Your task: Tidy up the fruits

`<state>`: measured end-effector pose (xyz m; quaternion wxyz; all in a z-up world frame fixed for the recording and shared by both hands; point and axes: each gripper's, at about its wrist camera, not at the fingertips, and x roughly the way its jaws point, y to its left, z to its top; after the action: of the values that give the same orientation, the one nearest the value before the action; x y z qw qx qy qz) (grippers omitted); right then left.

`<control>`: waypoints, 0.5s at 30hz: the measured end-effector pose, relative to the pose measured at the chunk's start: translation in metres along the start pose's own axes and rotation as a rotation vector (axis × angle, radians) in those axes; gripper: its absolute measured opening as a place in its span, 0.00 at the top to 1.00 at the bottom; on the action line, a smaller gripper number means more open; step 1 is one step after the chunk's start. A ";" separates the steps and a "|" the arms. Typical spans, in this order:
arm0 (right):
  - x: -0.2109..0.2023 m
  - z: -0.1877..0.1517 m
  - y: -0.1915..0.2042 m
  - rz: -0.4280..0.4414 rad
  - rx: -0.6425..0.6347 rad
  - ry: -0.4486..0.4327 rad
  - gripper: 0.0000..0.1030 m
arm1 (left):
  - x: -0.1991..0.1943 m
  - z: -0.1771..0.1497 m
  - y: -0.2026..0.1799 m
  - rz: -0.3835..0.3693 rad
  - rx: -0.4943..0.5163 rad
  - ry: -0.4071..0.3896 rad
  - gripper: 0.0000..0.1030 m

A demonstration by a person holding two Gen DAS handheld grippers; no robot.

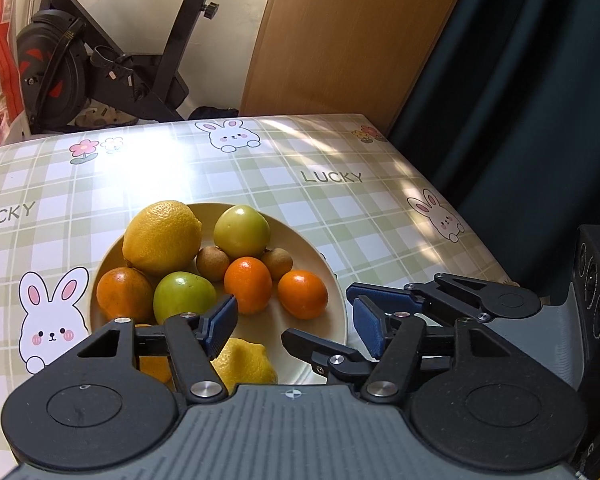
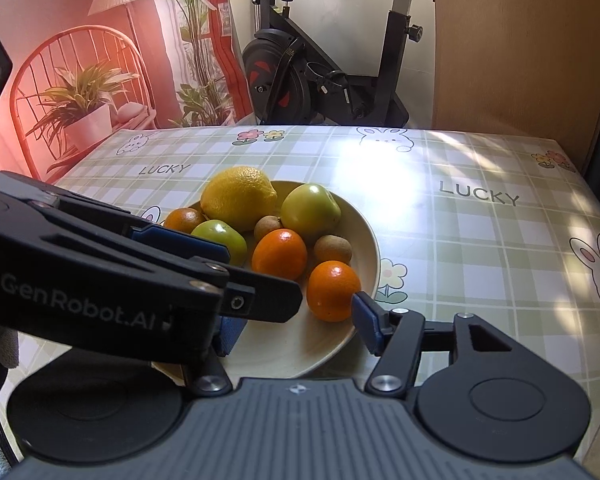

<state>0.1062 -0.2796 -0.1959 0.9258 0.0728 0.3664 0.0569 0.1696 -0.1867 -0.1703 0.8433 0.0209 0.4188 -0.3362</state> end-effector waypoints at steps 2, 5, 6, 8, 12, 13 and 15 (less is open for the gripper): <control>-0.003 0.000 0.000 -0.007 0.002 -0.008 0.38 | -0.010 -0.001 -0.002 0.021 -0.002 -0.038 0.28; -0.011 0.001 0.002 -0.018 0.007 -0.028 0.31 | -0.028 -0.003 -0.004 0.063 -0.002 -0.103 0.20; -0.013 0.001 0.002 -0.021 0.008 -0.037 0.28 | -0.035 -0.003 -0.004 0.076 -0.005 -0.124 0.18; -0.019 0.001 0.004 -0.032 0.007 -0.058 0.24 | -0.047 -0.005 -0.005 0.102 -0.014 -0.163 0.15; -0.033 0.001 0.008 -0.049 0.012 -0.101 0.16 | -0.071 -0.008 -0.004 0.148 -0.032 -0.222 0.15; -0.036 0.001 0.010 -0.049 0.014 -0.109 0.14 | -0.076 -0.009 -0.003 0.150 -0.039 -0.236 0.14; -0.044 0.001 0.014 -0.053 0.016 -0.126 0.12 | -0.089 -0.012 -0.002 0.161 -0.052 -0.269 0.14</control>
<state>0.0746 -0.2733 -0.1630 0.9476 0.0739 0.3098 0.0245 0.1222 -0.1356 -0.1134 0.9162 -0.0125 0.3076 -0.2563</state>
